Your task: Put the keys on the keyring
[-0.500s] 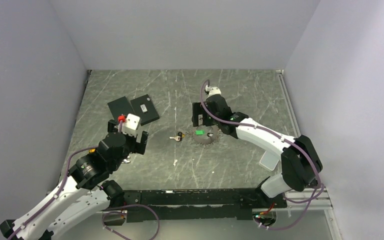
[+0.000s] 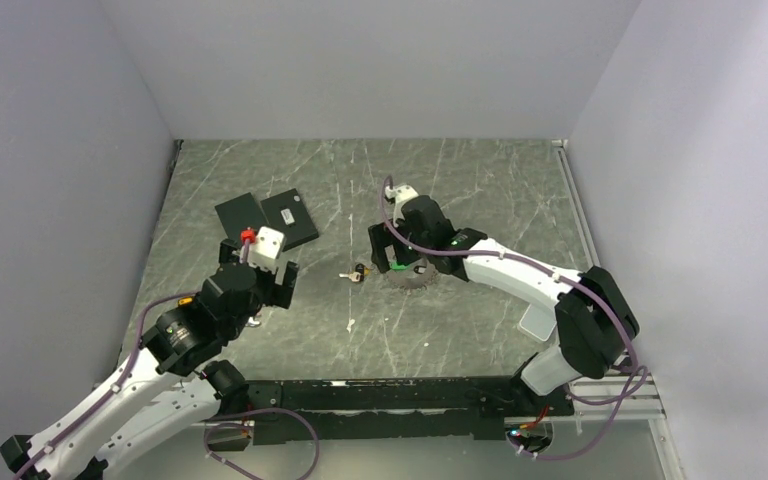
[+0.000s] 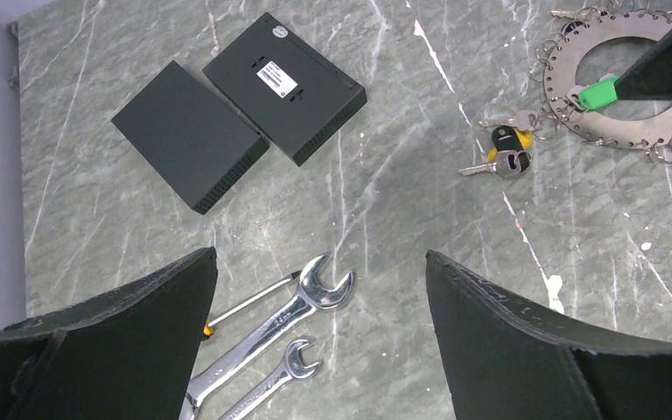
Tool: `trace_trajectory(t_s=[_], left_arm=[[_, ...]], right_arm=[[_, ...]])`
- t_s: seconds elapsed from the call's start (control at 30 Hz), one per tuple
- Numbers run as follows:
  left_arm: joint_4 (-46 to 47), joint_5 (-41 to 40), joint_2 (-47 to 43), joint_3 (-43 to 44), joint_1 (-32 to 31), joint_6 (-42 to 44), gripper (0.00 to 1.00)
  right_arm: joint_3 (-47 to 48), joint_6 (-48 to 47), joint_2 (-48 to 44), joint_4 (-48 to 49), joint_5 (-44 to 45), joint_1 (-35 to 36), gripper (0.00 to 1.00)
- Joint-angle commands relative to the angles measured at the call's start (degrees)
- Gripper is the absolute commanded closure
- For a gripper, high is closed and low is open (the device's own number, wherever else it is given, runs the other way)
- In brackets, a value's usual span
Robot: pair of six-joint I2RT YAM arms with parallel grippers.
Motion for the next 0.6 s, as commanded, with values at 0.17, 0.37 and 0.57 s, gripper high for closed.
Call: trace_trajectory(t_s=[0.17, 0.37, 0.57], left_arm=[[1.92, -0.1, 0.65, 0.71, -0.06, 0.67, 0.11], [2.38, 0.21, 0.91, 0.4, -0.04, 1.0, 0.11], [2.37, 0.04, 0.9, 0.34, -0.08, 1.14, 0.12]], right_arm=[[-1.51, -9.38, 2.63, 4.98, -11.87, 3.65, 0.09], [4.07, -12.09, 10.97, 3.82, -10.38, 6.25, 0.31], [6.86, -14.36, 16.39, 3.62, -8.44, 6.39, 0.44]])
